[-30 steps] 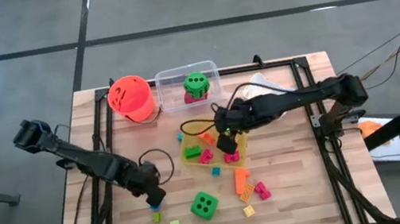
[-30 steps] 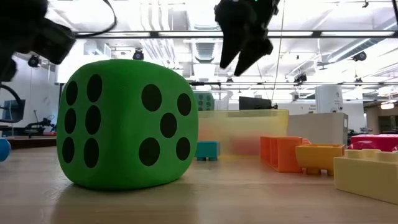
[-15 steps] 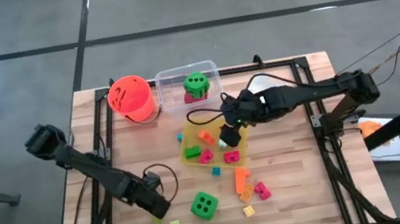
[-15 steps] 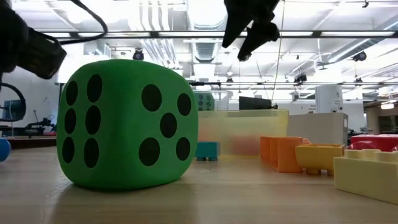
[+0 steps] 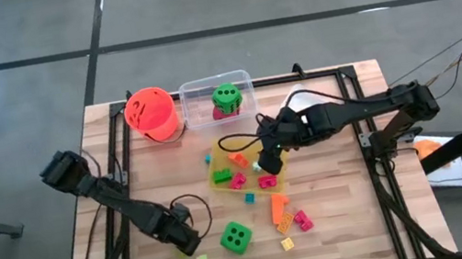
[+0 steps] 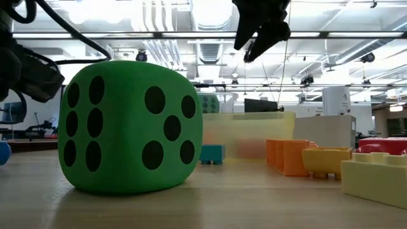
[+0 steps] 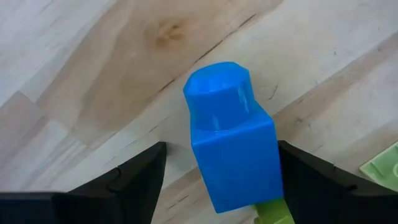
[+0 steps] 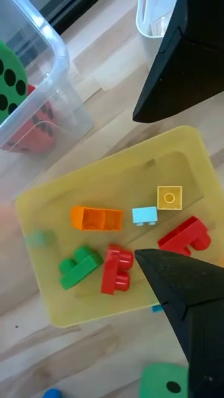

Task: Pick & Place Toys
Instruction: Put the blue game piece into the yellow bin

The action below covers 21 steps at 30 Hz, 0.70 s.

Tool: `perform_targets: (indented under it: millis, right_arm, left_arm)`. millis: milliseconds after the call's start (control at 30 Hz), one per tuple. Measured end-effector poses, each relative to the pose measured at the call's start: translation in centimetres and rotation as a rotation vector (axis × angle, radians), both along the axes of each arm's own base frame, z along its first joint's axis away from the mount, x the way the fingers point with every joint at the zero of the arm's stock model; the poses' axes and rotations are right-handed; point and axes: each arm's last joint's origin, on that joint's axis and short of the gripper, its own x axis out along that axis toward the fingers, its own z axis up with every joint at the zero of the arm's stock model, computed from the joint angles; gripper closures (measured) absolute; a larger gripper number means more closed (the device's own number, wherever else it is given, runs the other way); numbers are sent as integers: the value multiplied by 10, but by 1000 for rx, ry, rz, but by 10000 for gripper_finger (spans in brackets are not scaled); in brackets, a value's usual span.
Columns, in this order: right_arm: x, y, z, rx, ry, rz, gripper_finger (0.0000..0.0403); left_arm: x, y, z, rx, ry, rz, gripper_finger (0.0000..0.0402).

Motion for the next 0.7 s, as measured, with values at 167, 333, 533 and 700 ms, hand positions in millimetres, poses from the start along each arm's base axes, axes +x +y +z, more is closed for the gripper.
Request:
perform_targets:
  millis: [167,333,533,700]
  right_arm:
    - [-2,0,-1,0,17,-1,60]
    - [-2,1,-1,0,23,1,60]
    - [-2,2,-1,-1,26,4,60]
    - [-3,6,-1,18,12,-13,60]
  left_arm:
    - [1,1,1,16,-31,0,171]
    - [2,1,0,22,-42,-10,226]
    - [4,-1,3,6,-72,-9,282]
    - [5,4,18,-6,-133,3,282]
